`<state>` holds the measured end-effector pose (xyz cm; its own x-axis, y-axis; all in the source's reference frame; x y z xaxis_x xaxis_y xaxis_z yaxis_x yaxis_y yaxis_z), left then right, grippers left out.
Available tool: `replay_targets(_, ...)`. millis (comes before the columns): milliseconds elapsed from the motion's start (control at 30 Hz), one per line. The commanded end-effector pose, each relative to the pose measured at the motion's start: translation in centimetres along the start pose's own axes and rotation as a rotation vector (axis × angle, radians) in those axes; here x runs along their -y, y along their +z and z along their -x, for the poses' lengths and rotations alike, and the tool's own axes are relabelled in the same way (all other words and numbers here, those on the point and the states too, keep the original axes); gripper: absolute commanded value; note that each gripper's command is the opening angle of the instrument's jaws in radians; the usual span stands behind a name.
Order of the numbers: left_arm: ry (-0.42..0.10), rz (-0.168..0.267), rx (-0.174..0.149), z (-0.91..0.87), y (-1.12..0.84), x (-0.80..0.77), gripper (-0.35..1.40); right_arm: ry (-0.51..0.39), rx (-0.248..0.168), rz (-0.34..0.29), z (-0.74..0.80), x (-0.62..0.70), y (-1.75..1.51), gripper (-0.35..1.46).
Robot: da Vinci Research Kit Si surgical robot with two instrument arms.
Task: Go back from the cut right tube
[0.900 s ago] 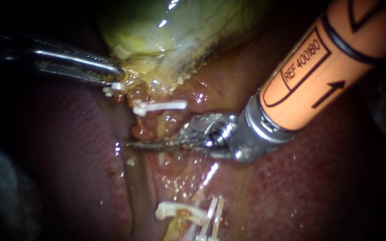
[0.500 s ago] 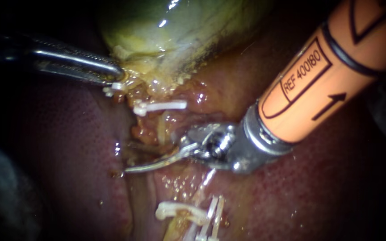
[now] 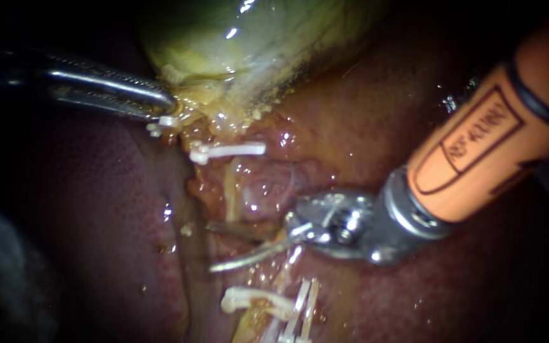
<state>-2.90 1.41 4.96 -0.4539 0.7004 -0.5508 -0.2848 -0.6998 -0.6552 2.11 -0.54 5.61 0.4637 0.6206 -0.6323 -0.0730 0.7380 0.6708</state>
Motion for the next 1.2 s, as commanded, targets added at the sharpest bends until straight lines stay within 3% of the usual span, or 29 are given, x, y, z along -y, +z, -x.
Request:
replay_targets(33, 0.0, -0.002, -0.001, 0.0, 0.0, 0.0, -0.35, -0.061, 0.023, 0.049, 0.01, 0.0, -0.05, 1.43)
replay_targets(233, 0.0, -0.002, -0.001, 0.0, 0.0, 0.0, -0.35, -0.223, 0.174, 0.179, 0.11, -0.06, -0.38, 1.45)
replay_targets(367, 0.0, -0.001, 0.0, 0.0, -0.01, 0.0, -0.35, -0.284, 0.235, 0.231, 0.19, -0.11, -0.66, 1.45)
replay_targets(767, 0.001, -0.005, -0.001, 0.01, -0.01, 0.0, -0.35, -0.34, 0.283, 0.334, 0.23, -0.28, -1.37, 1.45)
replay_targets(867, 0.001, -0.005, -0.001, 0.01, -0.01, 0.0, -0.35, -0.341, 0.293, 0.362, 0.24, -0.31, -1.45, 1.45)
replay_targets(1200, 0.013, -0.017, -0.003, 0.14, 0.18, 0.01, -0.35, -0.338, 0.3, 0.362, 0.26, -0.33, -1.49, 1.45)
